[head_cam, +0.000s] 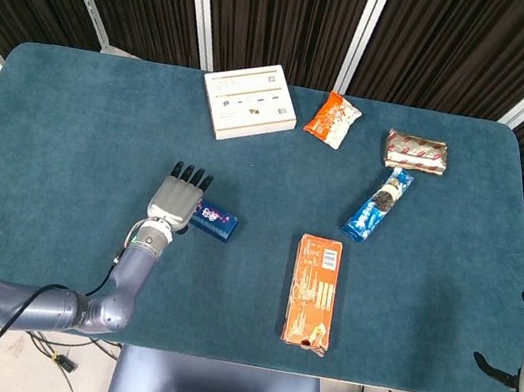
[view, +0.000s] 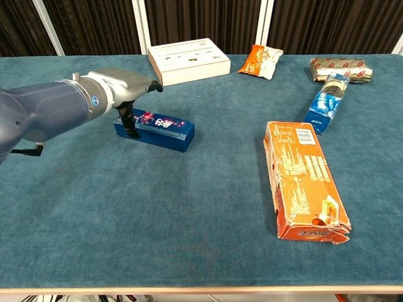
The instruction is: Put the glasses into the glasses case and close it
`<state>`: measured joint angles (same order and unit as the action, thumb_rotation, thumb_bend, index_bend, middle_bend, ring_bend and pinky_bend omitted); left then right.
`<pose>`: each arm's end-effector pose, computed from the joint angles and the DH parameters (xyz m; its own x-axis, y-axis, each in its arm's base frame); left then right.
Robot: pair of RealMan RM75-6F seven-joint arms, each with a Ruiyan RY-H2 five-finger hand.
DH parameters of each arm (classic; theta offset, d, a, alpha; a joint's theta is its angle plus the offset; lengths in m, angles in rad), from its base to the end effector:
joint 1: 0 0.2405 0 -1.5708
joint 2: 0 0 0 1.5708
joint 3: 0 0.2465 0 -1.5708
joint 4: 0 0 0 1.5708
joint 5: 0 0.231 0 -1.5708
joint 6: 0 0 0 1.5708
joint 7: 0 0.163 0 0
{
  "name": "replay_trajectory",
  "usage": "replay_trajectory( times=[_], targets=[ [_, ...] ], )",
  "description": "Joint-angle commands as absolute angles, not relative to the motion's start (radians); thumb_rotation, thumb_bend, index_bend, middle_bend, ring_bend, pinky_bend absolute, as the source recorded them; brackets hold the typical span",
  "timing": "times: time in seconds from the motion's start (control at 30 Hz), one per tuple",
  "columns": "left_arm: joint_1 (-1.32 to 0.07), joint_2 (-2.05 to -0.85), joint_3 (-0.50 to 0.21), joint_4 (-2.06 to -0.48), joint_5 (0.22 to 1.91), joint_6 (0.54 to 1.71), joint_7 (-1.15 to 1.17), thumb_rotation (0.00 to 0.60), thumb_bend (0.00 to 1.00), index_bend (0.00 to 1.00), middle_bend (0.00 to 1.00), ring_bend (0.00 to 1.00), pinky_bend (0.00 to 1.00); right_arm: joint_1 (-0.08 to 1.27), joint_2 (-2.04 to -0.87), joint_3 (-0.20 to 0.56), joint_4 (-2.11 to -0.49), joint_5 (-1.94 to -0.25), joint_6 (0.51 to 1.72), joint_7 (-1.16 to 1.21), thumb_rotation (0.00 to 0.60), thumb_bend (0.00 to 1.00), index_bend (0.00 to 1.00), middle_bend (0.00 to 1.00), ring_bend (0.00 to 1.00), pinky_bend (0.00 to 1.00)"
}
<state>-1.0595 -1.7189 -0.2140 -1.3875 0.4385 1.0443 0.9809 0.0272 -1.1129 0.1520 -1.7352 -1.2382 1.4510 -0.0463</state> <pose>-0.0848 0.3941 -0.0851 0.7026 0.2900 0.6498 0.7113 -0.2609 -0.6526 -0.3273 -0.1989 0.1484 0.2944 0.0298 0.9552 -0.9210 0.2757 0.2752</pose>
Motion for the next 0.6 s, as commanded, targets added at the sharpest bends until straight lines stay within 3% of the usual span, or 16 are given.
replay_trajectory(
  times=[0.03,0.3,0.43,0.6],
  targets=[
    [-1.052,-1.672,-0.216,-1.462,0.446,1.063,0.981,0.600,0.16,0.03,0.03,0.00,0.00,0.027,-1.114,0.152,-1.734,-1.239,1.452,-0.048,0.600,0.19,0.09,0.02,0.12,0.16],
    [-0.952,-1.475,-0.145,-1.685,0.662,1.153,0.881,0.600,0.16,0.03,0.03,0.00,0.00,0.028,-1.114,0.153,-1.725,-1.246,1.458,-0.052,0.600,0.19,0.09,0.02,0.12,0.16],
    [-0.840,-1.334,-0.066,-1.809,0.830,1.202,0.748,0.600,0.16,0.03,0.02,0.00,0.00,0.033,-1.113,0.144,-1.709,-1.278,1.461,-0.059,0.600,0.16,0.09,0.02,0.12,0.16],
    [-0.707,-1.222,0.030,-1.855,1.043,1.302,0.598,0.600,0.16,0.03,0.00,0.00,0.00,0.040,-1.103,0.129,-1.685,-1.339,1.461,-0.031,0.600,0.14,0.09,0.02,0.11,0.16]
  ],
)
